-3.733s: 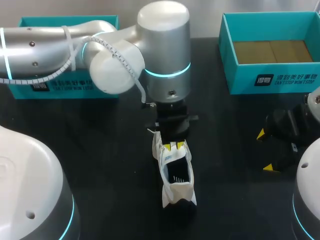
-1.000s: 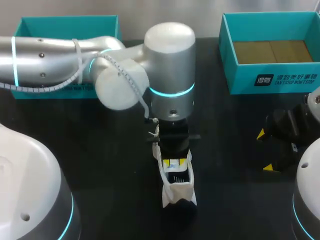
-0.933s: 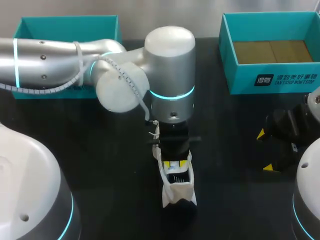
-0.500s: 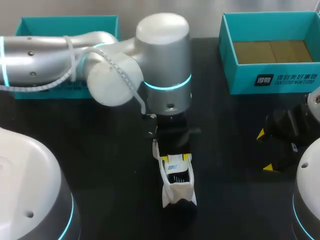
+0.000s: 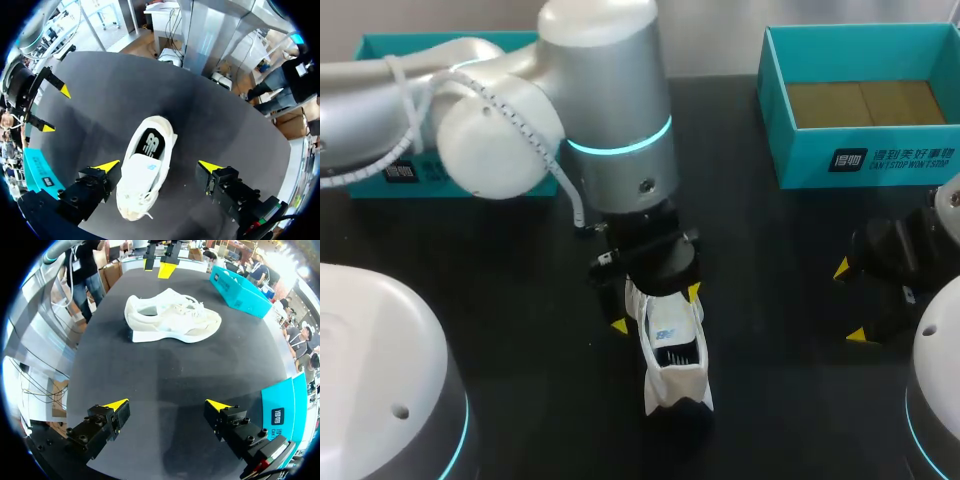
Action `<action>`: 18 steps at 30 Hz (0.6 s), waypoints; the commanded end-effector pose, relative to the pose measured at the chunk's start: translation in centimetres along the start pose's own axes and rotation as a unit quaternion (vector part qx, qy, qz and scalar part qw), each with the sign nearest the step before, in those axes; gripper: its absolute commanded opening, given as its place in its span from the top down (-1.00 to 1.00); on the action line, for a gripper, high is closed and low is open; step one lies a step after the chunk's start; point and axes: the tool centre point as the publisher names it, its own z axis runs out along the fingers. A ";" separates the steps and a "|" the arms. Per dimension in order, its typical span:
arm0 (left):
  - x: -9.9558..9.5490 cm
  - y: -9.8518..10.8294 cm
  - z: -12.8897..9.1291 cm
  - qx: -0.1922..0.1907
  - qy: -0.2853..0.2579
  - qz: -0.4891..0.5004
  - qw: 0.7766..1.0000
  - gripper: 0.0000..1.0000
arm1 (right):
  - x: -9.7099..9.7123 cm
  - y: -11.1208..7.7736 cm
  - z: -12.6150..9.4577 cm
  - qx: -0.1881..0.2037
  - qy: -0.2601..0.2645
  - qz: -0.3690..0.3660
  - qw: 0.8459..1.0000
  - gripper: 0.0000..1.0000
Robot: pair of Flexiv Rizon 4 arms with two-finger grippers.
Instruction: Take the shoe out of the shoebox, open the shoe tongue, remove and reinsert the insole, then place the shoe into the shoebox
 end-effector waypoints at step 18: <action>3.7 -3.4 -1.2 0.055 0.012 -0.327 0.943 -1.00 | 0.1 0.1 0.0 0.002 -0.001 0.000 1.000 -1.00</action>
